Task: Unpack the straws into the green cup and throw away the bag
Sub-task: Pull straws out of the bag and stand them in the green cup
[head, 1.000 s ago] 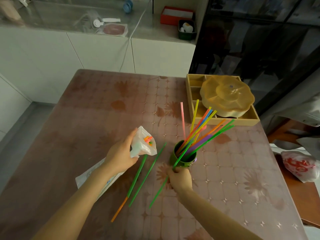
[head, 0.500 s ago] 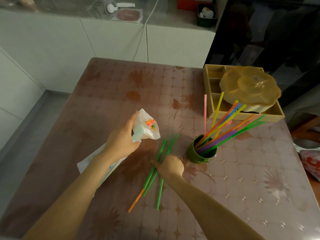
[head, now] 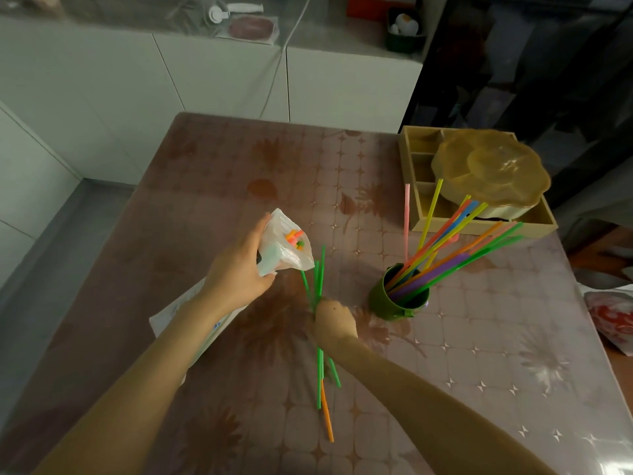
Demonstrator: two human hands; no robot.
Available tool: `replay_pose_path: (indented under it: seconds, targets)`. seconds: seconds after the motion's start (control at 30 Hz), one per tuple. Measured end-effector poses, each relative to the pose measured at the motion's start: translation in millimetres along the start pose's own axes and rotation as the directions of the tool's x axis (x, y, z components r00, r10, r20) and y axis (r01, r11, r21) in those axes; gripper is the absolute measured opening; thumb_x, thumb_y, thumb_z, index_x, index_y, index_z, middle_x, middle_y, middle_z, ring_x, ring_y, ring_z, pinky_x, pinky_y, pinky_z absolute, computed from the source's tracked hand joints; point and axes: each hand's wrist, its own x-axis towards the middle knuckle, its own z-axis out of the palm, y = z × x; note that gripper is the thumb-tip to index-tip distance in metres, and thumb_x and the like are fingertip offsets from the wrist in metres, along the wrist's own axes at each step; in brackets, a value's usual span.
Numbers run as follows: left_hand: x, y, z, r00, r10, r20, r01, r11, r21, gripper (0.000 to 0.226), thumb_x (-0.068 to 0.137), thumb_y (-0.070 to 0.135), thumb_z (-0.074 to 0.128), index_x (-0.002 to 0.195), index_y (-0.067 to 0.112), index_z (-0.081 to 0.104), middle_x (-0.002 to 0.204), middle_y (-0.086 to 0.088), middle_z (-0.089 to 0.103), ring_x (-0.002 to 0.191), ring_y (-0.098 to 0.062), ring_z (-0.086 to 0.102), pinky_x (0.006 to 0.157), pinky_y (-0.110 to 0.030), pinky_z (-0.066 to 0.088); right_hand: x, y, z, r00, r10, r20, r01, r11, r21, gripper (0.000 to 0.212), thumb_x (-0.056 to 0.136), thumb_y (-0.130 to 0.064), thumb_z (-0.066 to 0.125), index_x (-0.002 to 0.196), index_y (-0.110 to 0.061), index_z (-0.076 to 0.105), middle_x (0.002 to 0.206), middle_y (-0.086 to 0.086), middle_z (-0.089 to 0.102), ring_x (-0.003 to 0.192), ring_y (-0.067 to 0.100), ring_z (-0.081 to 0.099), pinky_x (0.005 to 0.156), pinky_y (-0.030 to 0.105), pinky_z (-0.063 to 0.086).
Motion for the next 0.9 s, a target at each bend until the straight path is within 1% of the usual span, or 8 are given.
replay_pose_path:
  seconds: [0.1,0.23,0.37,0.43,0.53,0.6,0.73,0.9]
  targets:
    - [5.0,-0.4,-2.3,1.000,-0.001,-0.003,0.001,1.000,0.002,0.096,0.072,0.018,0.077,0.145,0.022,0.016,0.125,-0.007,0.058,0.092,-0.028,0.063,0.068,-0.027,0.041,-9.2,6.4,-35.2,0.993,-0.069,-0.093,0.076,0.994,0.082,0.008,0.091,-0.011,0.050,0.094,-0.004,0.052,0.089,0.012,0.062,0.088,0.035,0.062,0.071,0.039,0.048]
    - [14.3,1.9,-4.1,1.000,-0.017,-0.012,0.017,0.999,-0.046,0.097,0.071,0.019,0.078,0.145,0.023,0.016,0.126,-0.006,0.058,0.096,-0.027,0.062,0.072,-0.030,0.044,-34.0,17.3,-105.9,0.950,-0.108,-0.294,0.170,0.966,0.195,0.023,0.093,-0.022,0.052,0.077,-0.009,0.039,0.063,-0.001,0.038,0.061,0.025,0.047,0.055,0.035,0.036]
    - [24.0,14.2,-2.0,1.000,-0.003,-0.003,0.003,0.999,-0.043,0.096,0.072,0.018,0.077,0.145,0.023,0.016,0.124,-0.007,0.058,0.094,-0.027,0.062,0.069,-0.029,0.042,-56.7,29.9,-178.3,0.800,-0.108,-0.590,0.248,0.956,0.160,0.040,0.090,-0.016,0.054,0.061,-0.019,0.026,0.056,0.000,0.034,0.051,0.019,0.035,0.044,0.026,0.022]
    - [28.8,22.4,0.9,1.000,0.025,-0.009,-0.025,0.998,-0.049,0.096,0.072,0.017,0.077,0.145,0.021,0.017,0.123,-0.007,0.059,0.092,-0.027,0.063,0.067,-0.029,0.042,-57.5,37.8,-205.4,0.727,-0.099,-0.680,0.275,0.949,0.155,0.032,0.090,-0.016,0.053,0.065,-0.012,0.034,0.056,0.001,0.039,0.051,0.022,0.041,0.045,0.030,0.031]
    - [36.6,32.3,7.2,0.999,0.048,-0.011,-0.048,0.997,-0.054,0.096,0.071,0.019,0.077,0.145,0.026,0.017,0.120,-0.004,0.061,0.088,-0.026,0.063,0.064,-0.029,0.043,-53.2,45.6,-229.4,0.641,-0.134,-0.756,0.301,0.950,0.087,0.023,0.091,-0.019,0.053,0.081,0.002,0.049,0.067,0.018,0.056,0.060,0.036,0.056,0.056,0.051,0.048]
    - [40.4,36.1,11.1,0.999,0.045,-0.009,-0.045,0.998,-0.053,0.096,0.070,0.020,0.076,0.145,0.028,0.016,0.118,-0.003,0.062,0.086,-0.025,0.063,0.064,-0.030,0.046,-50.2,47.0,-234.2,0.595,-0.182,-0.783,0.319,0.947,0.022,0.024,0.092,-0.019,0.053,0.086,0.004,0.051,0.070,0.022,0.059,0.061,0.038,0.057,0.057,0.053,0.048]
    - [43.2,42.1,18.5,0.999,0.047,-0.001,-0.047,0.997,-0.067,0.096,0.070,0.018,0.076,0.145,0.027,0.016,0.111,-0.004,0.064,0.082,-0.026,0.063,0.065,-0.035,0.051,-43.5,58.3,-217.1,0.543,-0.237,-0.805,0.389,0.921,-0.008,0.020,0.090,-0.015,0.054,0.085,0.004,0.051,0.063,0.018,0.057,0.051,0.034,0.056,0.047,0.050,0.049]
    - [43.1,41.8,26.8,0.999,0.033,0.007,-0.033,0.998,-0.055,0.096,0.070,0.020,0.077,0.145,0.023,0.017,0.117,-0.005,0.061,0.085,-0.025,0.062,0.065,-0.031,0.047,-39.8,87.2,-155.5,0.464,-0.329,-0.822,0.473,0.877,-0.084,0.033,0.085,-0.026,0.046,0.069,0.003,0.051,0.048,0.007,0.047,0.034,0.021,0.044,0.031,0.031,0.037]
